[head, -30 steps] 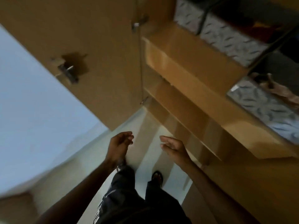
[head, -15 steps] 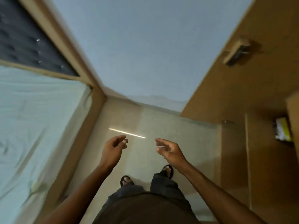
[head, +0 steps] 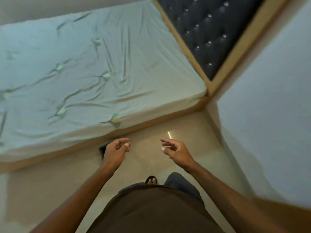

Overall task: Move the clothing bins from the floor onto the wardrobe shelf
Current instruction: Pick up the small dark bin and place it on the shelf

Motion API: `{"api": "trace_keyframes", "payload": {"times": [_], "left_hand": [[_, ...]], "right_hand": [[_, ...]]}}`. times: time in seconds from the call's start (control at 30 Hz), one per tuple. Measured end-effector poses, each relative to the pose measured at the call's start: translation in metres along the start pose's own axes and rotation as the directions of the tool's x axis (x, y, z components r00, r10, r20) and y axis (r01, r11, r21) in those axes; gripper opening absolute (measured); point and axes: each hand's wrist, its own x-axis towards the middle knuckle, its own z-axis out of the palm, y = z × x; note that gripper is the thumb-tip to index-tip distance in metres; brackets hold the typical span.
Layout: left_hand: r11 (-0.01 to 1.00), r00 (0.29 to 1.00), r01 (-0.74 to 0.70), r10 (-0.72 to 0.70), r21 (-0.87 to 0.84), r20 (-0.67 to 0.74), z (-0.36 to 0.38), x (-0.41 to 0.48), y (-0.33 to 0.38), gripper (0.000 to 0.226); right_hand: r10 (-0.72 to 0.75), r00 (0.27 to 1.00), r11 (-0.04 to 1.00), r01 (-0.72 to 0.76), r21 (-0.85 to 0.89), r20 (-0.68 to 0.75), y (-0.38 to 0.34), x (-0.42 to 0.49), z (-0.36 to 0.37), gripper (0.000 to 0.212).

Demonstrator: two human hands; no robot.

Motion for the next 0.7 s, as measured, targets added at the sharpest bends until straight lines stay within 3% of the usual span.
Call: {"api": "trace_keyframes", "payload": {"times": [0.27, 0.5, 0.7], "left_hand": [[0.968, 0.936, 0.161, -0.211, -0.194, -0.280, -0.082, 0.027, -0.039, 0.027], [0.895, 0.831, 0.313, -0.420, -0.318, -0.365, -0.114, 0.099, -0.087, 0.025], [0.845, 0.776, 0.463, -0.532, -0.267, -0.340, -0.116, 0.182, -0.177, 0.026]], "right_hand": [[-0.007, 0.937, 0.986, 0.064, -0.152, 0.350, -0.061, 0.111, 0.086, 0.040], [0.099, 0.852, 0.970, 0.034, -0.242, 0.514, -0.054, 0.215, 0.171, 0.040], [0.243, 0.768, 0.911, 0.029, -0.411, 0.592, 0.012, 0.307, 0.237, 0.040]]}}
